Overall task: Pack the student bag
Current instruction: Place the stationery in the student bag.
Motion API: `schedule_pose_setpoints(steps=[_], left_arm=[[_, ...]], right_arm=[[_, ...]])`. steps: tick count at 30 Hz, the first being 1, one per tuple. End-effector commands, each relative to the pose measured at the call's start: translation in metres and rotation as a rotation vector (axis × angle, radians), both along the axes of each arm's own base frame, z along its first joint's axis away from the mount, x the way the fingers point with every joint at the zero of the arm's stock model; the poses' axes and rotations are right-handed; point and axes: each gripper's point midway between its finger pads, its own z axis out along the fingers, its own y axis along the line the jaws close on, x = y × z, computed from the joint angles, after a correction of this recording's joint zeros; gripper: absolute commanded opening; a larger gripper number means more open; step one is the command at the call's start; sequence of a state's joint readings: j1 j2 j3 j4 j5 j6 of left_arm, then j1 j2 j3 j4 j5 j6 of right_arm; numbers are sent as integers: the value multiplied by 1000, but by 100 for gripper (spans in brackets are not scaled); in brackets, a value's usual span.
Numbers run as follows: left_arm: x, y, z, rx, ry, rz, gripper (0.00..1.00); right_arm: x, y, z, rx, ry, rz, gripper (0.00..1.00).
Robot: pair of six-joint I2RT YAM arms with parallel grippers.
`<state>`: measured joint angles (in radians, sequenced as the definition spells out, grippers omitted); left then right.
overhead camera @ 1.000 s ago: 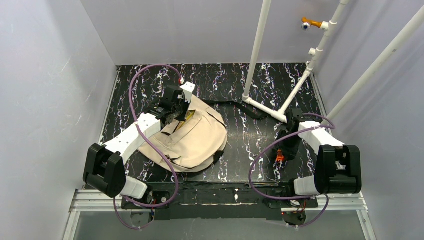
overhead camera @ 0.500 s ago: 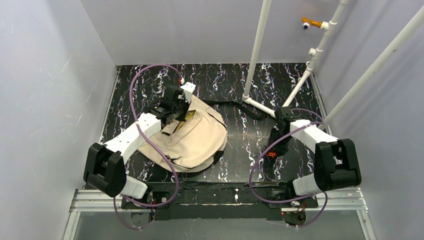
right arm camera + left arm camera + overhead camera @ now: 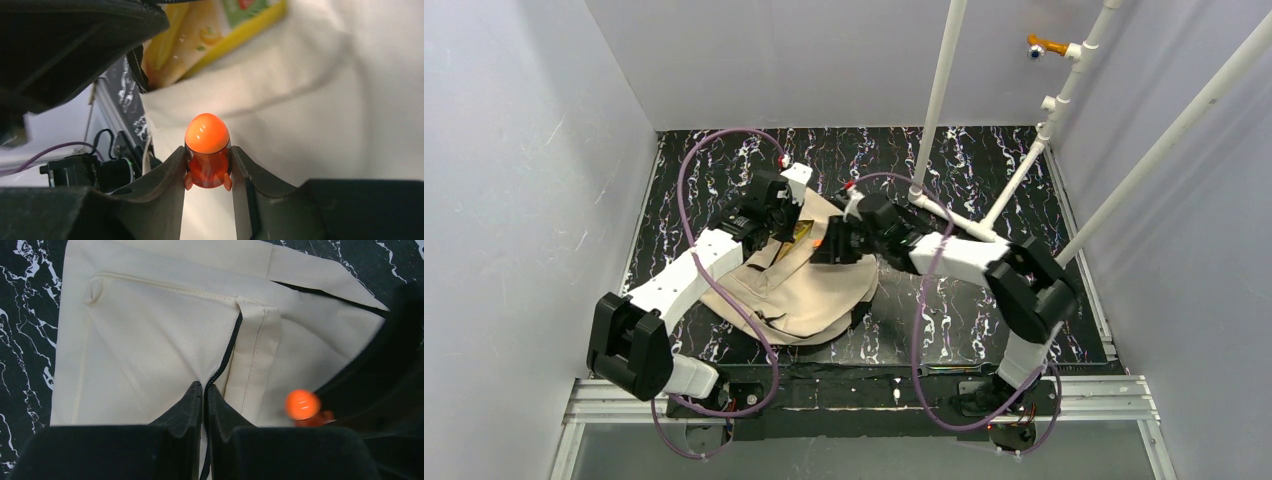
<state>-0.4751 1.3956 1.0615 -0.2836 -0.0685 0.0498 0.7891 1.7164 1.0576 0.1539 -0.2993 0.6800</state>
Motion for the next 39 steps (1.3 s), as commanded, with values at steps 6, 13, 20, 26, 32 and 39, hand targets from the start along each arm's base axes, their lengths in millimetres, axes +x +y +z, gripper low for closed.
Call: schedule_pose_setpoints(steps=[6, 13, 20, 26, 32, 39], left_arm=[[3, -7, 42, -78, -133, -3, 0], [3, -9, 41, -83, -125, -6, 0], [3, -8, 44, -85, -132, -7, 0], [2, -7, 47, -89, -146, -1, 0], [2, -8, 46, -89, -137, -4, 0], [2, -9, 44, -91, -128, -6, 0]], right_arm=[[2, 85, 44, 452, -79, 149, 33], [10, 97, 42, 487, -59, 135, 34], [22, 95, 41, 423, -71, 78, 40], [44, 114, 25, 420, -36, 27, 45], [41, 107, 26, 408, -51, 20, 69], [34, 95, 24, 371, -21, 0, 69]])
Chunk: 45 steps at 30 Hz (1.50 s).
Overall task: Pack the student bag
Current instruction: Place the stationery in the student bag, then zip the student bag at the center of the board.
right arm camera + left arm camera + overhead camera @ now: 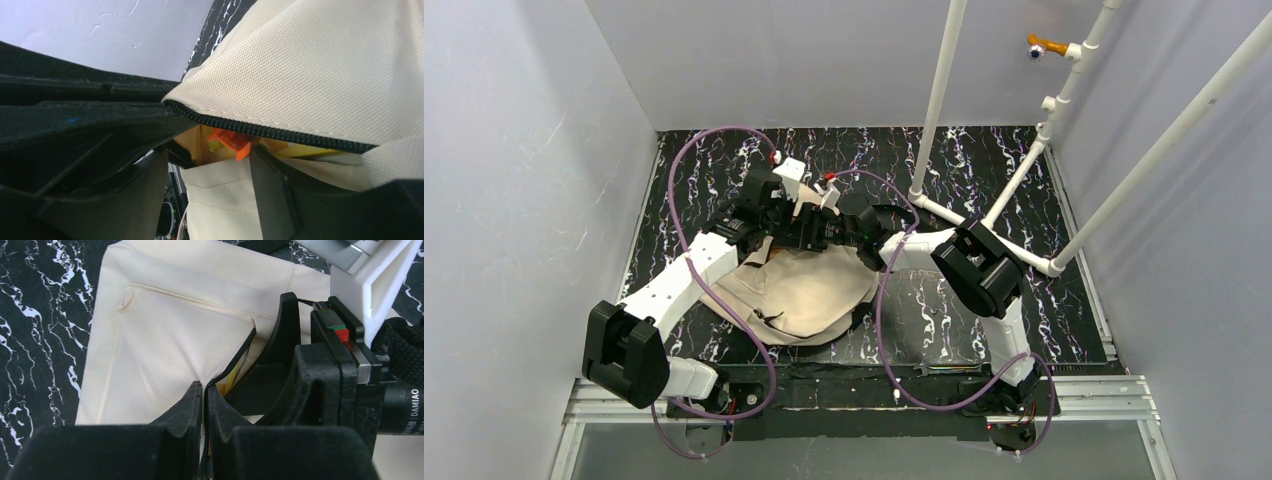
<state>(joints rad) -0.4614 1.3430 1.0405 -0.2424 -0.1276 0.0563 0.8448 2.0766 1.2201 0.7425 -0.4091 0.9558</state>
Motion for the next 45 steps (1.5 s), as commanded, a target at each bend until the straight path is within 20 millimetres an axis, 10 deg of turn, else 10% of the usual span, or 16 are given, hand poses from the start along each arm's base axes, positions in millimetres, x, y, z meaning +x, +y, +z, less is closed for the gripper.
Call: schedule_pose_setpoints(steps=[1, 12, 22, 30, 38, 45], left_arm=[[-5, -22, 26, -90, -46, -62, 0], [-4, -12, 28, -61, -81, -24, 0], [0, -9, 9, -13, -24, 1, 0], [-5, -2, 9, -40, 47, 117, 29], [-68, 24, 24, -228, 213, 321, 76], [-151, 72, 16, -367, 290, 649, 80]], right_arm=[[10, -8, 9, -23, -19, -68, 67], [26, 22, 13, 90, -4, -53, 38], [26, -22, 10, 35, -14, -53, 69], [-2, -82, -8, -262, -46, -12, 80], [-2, -96, -6, -374, -147, 9, 76], [-6, -59, 56, -406, -454, 46, 72]])
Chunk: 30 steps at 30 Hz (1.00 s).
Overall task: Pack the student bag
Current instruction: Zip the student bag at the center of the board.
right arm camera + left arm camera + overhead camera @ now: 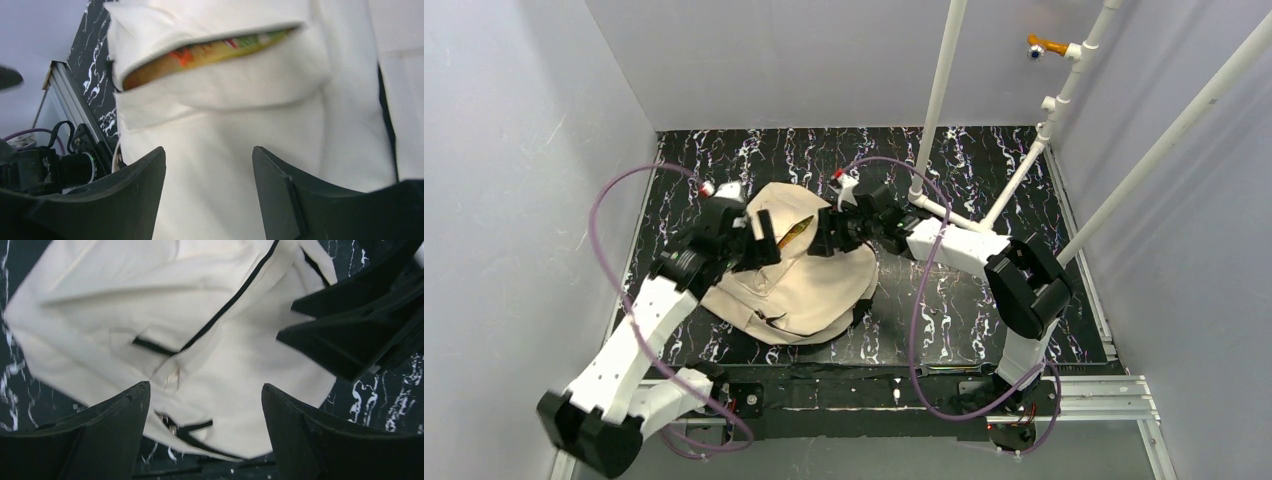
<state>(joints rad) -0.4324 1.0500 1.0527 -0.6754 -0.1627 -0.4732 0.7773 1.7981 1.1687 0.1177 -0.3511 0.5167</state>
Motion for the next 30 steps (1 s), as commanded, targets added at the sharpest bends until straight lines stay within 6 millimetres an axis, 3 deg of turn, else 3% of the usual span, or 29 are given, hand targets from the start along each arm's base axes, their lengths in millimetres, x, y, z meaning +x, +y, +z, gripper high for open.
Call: schedule_pose_setpoints(steps=[1, 3, 4, 6, 10, 11, 12, 17, 22, 25, 30], left_arm=[[-68, 43, -2, -93, 54, 267, 81], [-80, 56, 16, -117, -31, 302, 82], [-88, 65, 30, -138, -93, 322, 82], [-101, 78, 46, -166, -153, 375, 82], [-114, 84, 60, -217, -192, 400, 84], [-115, 83, 61, -219, -187, 398, 84], [-117, 84, 61, -216, -180, 403, 85], [-129, 88, 67, -191, -145, 392, 86], [-137, 86, 70, -233, -147, 387, 85], [-136, 79, 66, -239, -123, 361, 85], [-135, 71, 49, -225, -52, 330, 83]], right_arm=[[-2, 37, 83, -4, -353, 104, 73], [-9, 51, 101, -7, -457, 146, 80], [-13, 58, 105, -12, -501, 163, 89], [-23, 75, 109, -22, -597, 223, 98], [-35, 113, 81, -140, -729, 364, 98], [-34, 123, 83, -166, -772, 372, 98], [-35, 130, 71, -207, -800, 389, 97], [-31, 153, 51, -398, -912, 389, 85], [-26, 153, 23, -501, -929, 362, 75], [-24, 154, 8, -538, -921, 365, 59], [-19, 151, 3, -564, -926, 340, 55]])
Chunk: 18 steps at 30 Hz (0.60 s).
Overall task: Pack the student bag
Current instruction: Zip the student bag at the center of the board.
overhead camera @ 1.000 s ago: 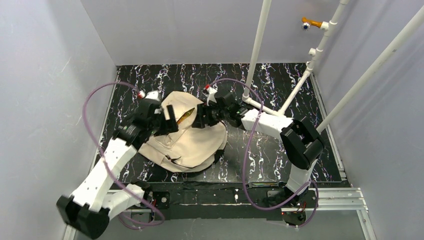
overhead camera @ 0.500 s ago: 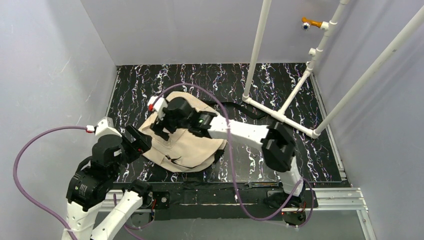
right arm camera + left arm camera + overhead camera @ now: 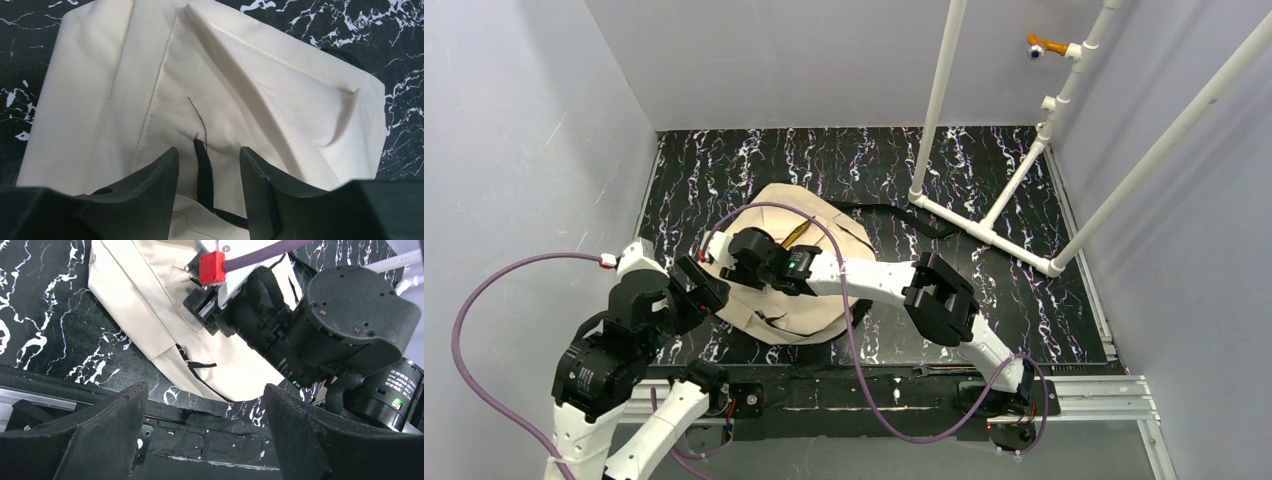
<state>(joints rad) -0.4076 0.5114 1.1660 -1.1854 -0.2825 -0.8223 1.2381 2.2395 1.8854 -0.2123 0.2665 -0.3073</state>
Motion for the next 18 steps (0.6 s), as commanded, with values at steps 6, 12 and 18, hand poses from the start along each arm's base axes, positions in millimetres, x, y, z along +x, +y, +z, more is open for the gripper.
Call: schedule_pose_setpoints(steps=[6, 12, 18], left_arm=[[2, -8, -38, 14, 118, -14, 81], [14, -21, -55, -40, 109, -27, 64], [45, -52, -88, -93, 166, -81, 64]], right_arm=[[18, -3, 22, 83, -7, -77, 17], [26, -6, 44, 261, 245, -97, 1], [37, -16, 76, 550, 739, -45, 1]])
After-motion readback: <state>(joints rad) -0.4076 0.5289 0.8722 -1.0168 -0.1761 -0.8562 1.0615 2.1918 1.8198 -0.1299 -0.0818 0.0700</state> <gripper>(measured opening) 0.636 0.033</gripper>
